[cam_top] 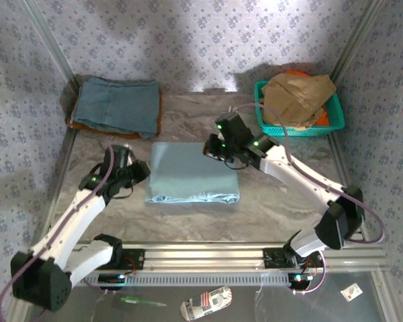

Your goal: Fold and stack the trousers

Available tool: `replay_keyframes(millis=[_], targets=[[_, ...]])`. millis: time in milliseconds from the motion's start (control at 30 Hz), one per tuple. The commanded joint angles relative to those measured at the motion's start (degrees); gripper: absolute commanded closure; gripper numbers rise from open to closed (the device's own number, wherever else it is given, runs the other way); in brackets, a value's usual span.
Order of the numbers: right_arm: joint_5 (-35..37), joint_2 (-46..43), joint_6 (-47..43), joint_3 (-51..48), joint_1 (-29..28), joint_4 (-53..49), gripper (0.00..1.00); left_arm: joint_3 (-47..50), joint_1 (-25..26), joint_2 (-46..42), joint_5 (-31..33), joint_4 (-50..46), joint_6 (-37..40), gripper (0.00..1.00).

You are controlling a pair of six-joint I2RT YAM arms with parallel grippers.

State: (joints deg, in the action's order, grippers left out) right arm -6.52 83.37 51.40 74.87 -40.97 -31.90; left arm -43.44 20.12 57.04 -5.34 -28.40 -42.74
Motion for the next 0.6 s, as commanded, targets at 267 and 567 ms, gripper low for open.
replay_keyframes(millis=[267,567], targets=[[-1.5,0.3,-1.9,-31.6,1.4,13.1,1.00,14.6,6.0,11.7,0.4,18.1,-6.0,1.00],[-5.1,5.7,-7.7,-37.3,4.6,14.8,1.00,23.0,0.0,15.8,-0.5,22.5,-4.0,1.00]])
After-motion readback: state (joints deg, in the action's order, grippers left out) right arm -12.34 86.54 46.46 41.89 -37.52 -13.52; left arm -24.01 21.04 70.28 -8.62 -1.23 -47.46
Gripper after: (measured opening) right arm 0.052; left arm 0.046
